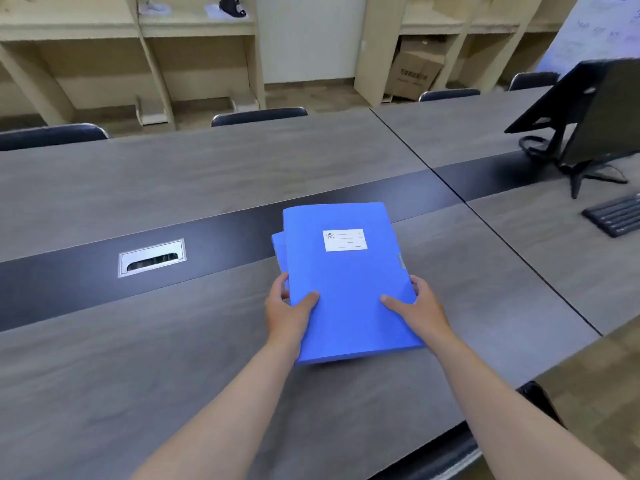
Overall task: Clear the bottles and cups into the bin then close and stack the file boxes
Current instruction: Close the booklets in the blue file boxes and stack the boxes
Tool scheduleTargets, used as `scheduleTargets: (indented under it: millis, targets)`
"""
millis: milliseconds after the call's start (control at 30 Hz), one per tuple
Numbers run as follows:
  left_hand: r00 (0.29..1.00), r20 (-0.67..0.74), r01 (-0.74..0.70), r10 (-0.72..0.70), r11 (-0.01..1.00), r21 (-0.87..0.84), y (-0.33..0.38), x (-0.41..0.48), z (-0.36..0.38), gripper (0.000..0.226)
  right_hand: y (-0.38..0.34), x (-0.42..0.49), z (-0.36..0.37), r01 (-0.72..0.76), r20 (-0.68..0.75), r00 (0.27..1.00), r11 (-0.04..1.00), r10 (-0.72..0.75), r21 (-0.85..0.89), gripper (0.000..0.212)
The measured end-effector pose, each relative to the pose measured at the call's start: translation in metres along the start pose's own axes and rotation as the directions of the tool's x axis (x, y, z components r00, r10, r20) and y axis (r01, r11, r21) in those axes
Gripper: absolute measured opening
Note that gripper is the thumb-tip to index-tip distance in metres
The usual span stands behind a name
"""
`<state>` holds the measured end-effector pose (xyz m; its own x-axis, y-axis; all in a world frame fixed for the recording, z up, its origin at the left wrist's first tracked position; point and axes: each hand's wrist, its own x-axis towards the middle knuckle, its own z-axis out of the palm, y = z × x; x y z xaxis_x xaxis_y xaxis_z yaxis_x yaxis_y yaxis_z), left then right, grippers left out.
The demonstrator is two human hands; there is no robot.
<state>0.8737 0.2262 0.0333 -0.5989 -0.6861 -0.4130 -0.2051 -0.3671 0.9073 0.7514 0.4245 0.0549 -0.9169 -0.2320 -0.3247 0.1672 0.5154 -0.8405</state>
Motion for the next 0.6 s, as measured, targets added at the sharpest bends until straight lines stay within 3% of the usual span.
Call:
scheduleTargets:
  millis: [267, 367, 467, 600]
  targets:
    - [0.982, -0.188, 0.019, -0.012, 0.999, 0.036, -0.019, 0.039, 0.029, 0.051, 0.026, 0.093, 0.015, 0.044, 0.193, 0.98, 0.999, -0.042, -0.004, 0.055]
    - [0.963, -0.267, 0.053, -0.034, 0.996, 0.067, -0.033, 0.05, 0.041, 0.048, 0.041, 0.121, 0.021, 0.055, 0.245, 0.969, 0.996, -0.037, -0.066, 0.052]
    - [0.947, -0.319, 0.073, -0.021, 0.986, 0.152, -0.05, 0.055, 0.045, 0.053, 0.053, 0.131, 0.026, 0.124, 0.247, 0.966, 0.969, -0.069, -0.215, 0.064]
    - [0.945, -0.326, 0.068, -0.019, 0.988, 0.139, -0.057, 0.056, 0.047, 0.055, 0.063, 0.135, 0.027, 0.138, 0.312, 0.946, 0.978, -0.084, -0.154, 0.066]
